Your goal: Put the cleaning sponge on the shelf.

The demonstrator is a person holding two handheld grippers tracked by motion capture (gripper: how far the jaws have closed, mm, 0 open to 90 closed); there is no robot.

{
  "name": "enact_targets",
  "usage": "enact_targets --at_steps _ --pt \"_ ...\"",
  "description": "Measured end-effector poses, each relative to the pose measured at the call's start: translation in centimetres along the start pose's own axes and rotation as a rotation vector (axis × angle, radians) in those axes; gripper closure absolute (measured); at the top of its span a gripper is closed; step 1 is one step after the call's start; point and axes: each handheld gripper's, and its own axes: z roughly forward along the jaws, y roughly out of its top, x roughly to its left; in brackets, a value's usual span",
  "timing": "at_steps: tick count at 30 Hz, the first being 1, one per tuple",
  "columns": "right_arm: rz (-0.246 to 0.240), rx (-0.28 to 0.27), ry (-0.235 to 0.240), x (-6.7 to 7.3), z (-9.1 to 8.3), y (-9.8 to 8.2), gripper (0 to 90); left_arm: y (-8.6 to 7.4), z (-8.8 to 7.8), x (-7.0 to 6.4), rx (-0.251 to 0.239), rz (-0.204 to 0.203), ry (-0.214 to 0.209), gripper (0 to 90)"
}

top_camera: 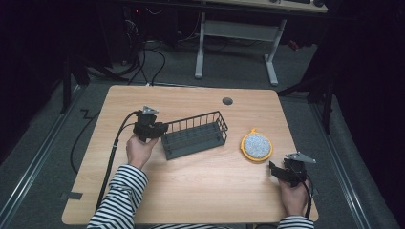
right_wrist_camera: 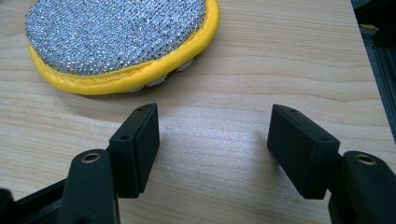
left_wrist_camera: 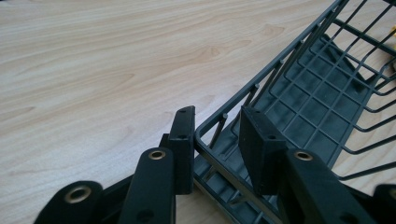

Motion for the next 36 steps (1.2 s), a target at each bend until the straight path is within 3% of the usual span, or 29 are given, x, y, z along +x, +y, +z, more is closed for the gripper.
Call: enact_targets --at_steps 4,9,20,26,31,36 --pt "-0.001 0.000 0.001 0.0 0.0 0.0 34.5 -0.1 -0.1 -0.6 0.012 0.016 -0.002 67.1" --pt "0.000 0.000 0.001 0.0 0.0 0.0 34.5 -0.4 -0.3 -1.3 0.007 0.006 -0.008 67.2" --pt "0.000 0.000 0.002 0.0 0.0 0.0 34.5 -0.5 -0.4 -1.3 0.005 -0.005 -0.025 66.5" --pt "-0.001 0.000 0.002 0.0 0.0 0.0 34.5 -0.7 -0.7 -1.2 0.004 0.001 -0.021 53.7" --pt "-0.002 0.000 0.002 0.0 0.0 0.0 34.5 -0.5 -1.7 -1.2 -0.035 -0.002 -0.028 43.1" --pt "-0.001 0.003 0.001 0.0 0.0 0.0 34.5 -1.1 -3.4 -0.8 -0.089 -0.022 -0.034 40.1"
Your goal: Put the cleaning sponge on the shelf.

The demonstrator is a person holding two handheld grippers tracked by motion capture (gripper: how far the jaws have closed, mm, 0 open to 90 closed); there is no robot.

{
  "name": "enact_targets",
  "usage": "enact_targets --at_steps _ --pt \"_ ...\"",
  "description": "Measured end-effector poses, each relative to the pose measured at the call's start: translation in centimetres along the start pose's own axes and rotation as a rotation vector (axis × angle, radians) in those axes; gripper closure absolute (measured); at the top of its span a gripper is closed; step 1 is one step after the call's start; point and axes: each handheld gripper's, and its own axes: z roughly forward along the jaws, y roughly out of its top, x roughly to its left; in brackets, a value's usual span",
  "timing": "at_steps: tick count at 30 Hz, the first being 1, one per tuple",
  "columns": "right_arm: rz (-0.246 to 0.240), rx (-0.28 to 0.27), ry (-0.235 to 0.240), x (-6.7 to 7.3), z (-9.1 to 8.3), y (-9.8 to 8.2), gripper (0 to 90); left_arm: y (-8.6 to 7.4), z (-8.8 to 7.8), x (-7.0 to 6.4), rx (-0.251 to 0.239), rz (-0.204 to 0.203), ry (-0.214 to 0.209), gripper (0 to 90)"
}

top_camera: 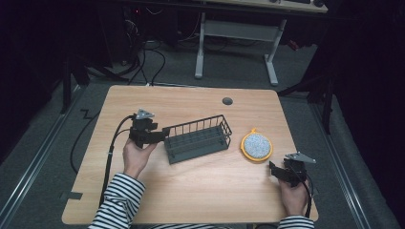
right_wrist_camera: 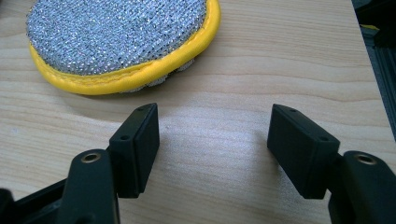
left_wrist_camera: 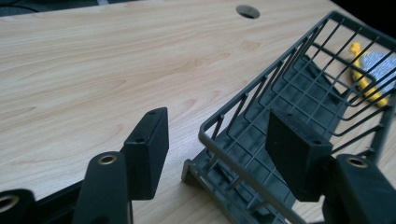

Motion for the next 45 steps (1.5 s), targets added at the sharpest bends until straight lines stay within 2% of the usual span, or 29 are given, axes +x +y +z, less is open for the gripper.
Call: enact_targets --at_steps 2,7,10,13,16,20,22,26,28,30,32,33,35,40,45 --pt "0.000 0.000 0.000 0.0 0.0 0.0 34.6 -0.5 -0.9 0.4 -0.014 -0.031 -0.017 39.1" --pt "-0.001 -0.003 0.003 0.0 0.1 0.1 34.9 -1.9 -2.7 1.0 -0.036 -0.039 0.023 34.3" --pt "-0.003 -0.004 0.006 0.0 0.1 0.1 35.5 -3.2 -3.7 1.6 -0.053 -0.057 0.036 33.9" --pt "-0.003 -0.004 0.007 0.0 0.1 0.1 35.4 -5.0 -4.2 2.1 -0.048 -0.068 0.059 33.4" --pt "-0.004 -0.003 0.009 0.0 0.1 0.1 35.3 -6.5 -4.0 2.2 -0.024 -0.052 0.090 33.2" --pt "-0.007 -0.002 0.007 0.0 0.1 0.1 35.0 -8.8 -3.0 2.3 0.027 -0.034 0.154 33.4" --pt "-0.005 -0.003 0.008 0.0 0.1 0.1 35.5 -9.7 -2.4 2.6 0.046 -0.048 0.175 33.6" --pt "0.011 0.005 0.013 -0.2 0.0 0.2 38.0 -10.7 -1.8 3.0 0.058 -0.074 0.196 33.5" --pt "0.038 0.008 0.033 -0.4 -0.1 0.3 38.8 -11.0 -1.7 3.1 0.060 -0.073 0.204 33.5" --pt "0.050 0.000 0.047 -0.6 -0.3 0.3 39.4 -11.2 -1.5 3.2 0.066 -0.063 0.212 33.2" --pt "0.052 -0.024 0.038 -0.8 -0.7 0.4 39.1 -11.4 -1.2 3.0 0.077 -0.027 0.240 32.6" --pt "0.055 -0.034 0.032 -0.9 -0.9 0.4 39.1 -11.5 -1.1 2.9 0.085 -0.016 0.245 32.6" --pt "0.055 -0.052 0.037 -1.2 -1.4 0.8 38.1 -11.8 -0.7 3.0 0.094 -0.020 0.245 32.4" --pt "0.038 -0.057 0.056 -1.4 -2.1 2.6 37.1 -12.3 -0.7 3.3 0.054 -0.044 0.238 32.0" --pt "0.017 -0.061 0.083 -1.2 -2.1 4.7 37.0 -12.3 -0.7 3.3 0.051 -0.051 0.237 31.8"
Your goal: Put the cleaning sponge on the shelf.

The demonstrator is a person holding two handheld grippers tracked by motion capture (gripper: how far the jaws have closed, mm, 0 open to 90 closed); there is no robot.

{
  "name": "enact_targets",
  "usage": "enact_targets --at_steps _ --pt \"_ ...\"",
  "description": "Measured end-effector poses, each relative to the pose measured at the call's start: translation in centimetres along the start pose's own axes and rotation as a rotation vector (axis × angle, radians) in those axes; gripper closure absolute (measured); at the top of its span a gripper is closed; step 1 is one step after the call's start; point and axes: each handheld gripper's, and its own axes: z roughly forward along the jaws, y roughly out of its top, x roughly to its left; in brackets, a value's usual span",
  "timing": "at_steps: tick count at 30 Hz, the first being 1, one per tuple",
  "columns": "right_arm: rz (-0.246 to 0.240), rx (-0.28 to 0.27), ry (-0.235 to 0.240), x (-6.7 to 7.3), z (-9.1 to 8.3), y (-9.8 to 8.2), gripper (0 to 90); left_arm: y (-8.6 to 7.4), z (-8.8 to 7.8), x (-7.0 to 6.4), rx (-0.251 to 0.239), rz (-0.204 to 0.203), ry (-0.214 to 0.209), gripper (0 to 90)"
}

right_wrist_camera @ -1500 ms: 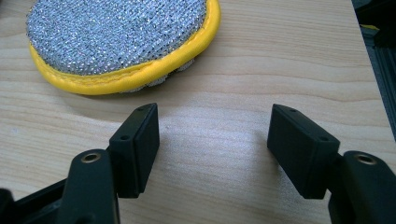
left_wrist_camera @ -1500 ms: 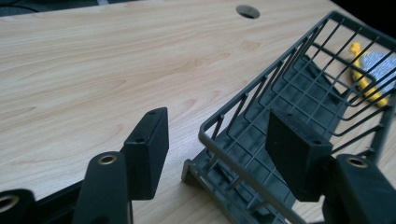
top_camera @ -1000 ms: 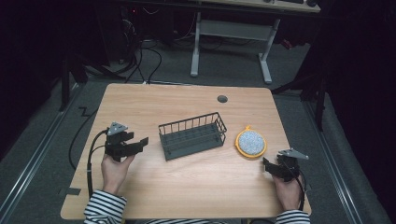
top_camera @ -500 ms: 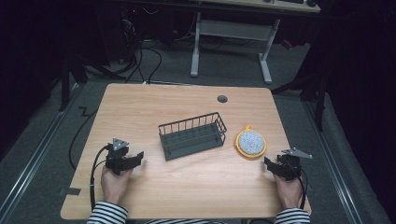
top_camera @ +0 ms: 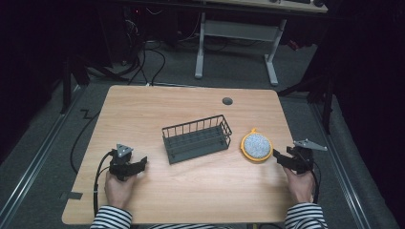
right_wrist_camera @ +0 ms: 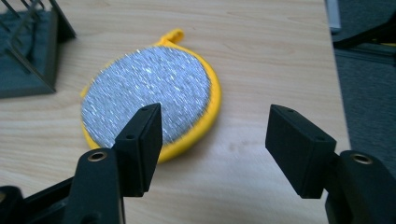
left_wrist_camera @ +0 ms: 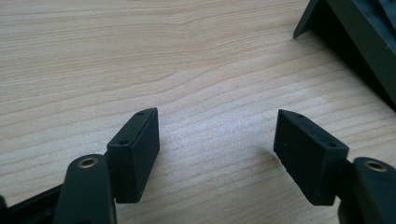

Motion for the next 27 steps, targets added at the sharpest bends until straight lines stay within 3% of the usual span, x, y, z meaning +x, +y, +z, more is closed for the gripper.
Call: enact_targets --at_steps 13,27 --pt "-0.014 0.107 0.040 0.8 3.9 3.8 37.8 0.0 0.0 0.1 0.000 -0.006 -0.006 31.1" --pt "0.030 0.174 0.071 0.6 6.0 4.0 39.8 0.0 0.0 0.0 0.000 -0.006 -0.010 30.5"
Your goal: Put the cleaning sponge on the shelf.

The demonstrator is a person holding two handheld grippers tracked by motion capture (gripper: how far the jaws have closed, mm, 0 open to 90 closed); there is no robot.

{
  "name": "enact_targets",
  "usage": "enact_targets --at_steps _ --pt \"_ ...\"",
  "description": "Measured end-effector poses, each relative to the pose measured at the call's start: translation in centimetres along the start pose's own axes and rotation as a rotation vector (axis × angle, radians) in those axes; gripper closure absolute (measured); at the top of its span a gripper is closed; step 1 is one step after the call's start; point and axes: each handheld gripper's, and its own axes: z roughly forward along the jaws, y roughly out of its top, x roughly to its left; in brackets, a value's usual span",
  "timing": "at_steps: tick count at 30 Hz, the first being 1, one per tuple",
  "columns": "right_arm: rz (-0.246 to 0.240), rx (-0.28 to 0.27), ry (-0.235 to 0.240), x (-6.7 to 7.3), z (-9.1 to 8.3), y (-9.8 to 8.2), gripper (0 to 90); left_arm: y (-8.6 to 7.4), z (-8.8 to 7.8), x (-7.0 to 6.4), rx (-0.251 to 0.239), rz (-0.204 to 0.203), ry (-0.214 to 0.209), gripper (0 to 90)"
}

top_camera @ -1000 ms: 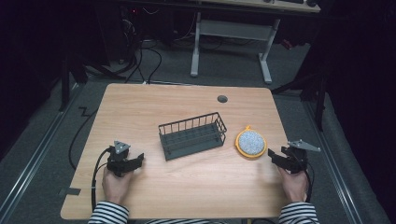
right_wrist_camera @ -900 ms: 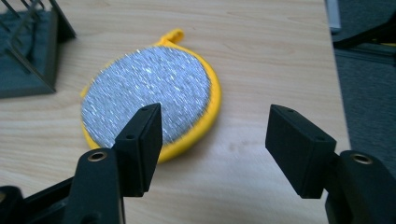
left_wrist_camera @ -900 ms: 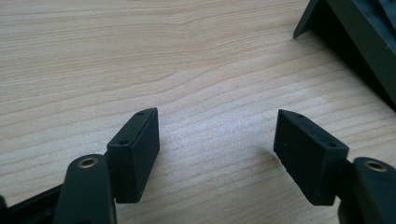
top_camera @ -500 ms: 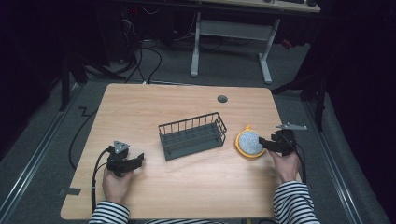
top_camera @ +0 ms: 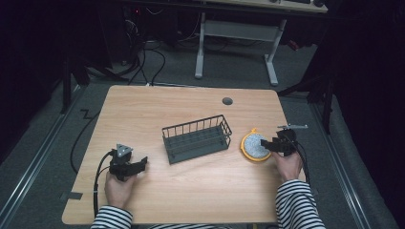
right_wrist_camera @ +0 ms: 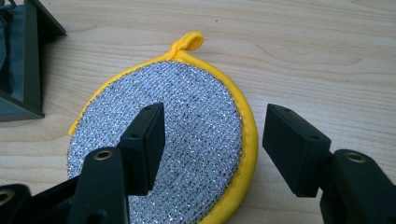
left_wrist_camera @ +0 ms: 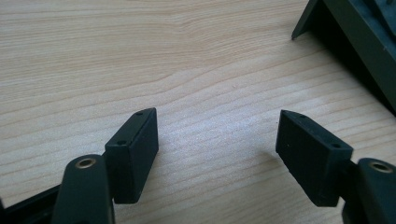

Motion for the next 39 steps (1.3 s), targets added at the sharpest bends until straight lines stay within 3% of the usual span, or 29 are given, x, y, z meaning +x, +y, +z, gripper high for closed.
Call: enact_targets --at_steps 14,23,30,39 --pt "0.040 0.080 0.002 -0.4 0.9 0.7 45.5 0.0 0.0 0.0 -0.001 0.002 -0.002 30.3" --pt "0.071 0.119 0.044 -1.0 1.4 0.7 49.9 0.0 0.0 0.0 0.000 0.002 -0.002 30.3" --pt "0.064 0.125 0.056 -1.1 1.4 0.6 61.0 0.0 0.0 0.0 0.000 0.003 0.000 30.3" --pt "0.013 0.100 0.032 -0.8 1.1 0.6 79.5 0.0 0.0 -0.1 0.000 0.004 0.001 30.3"
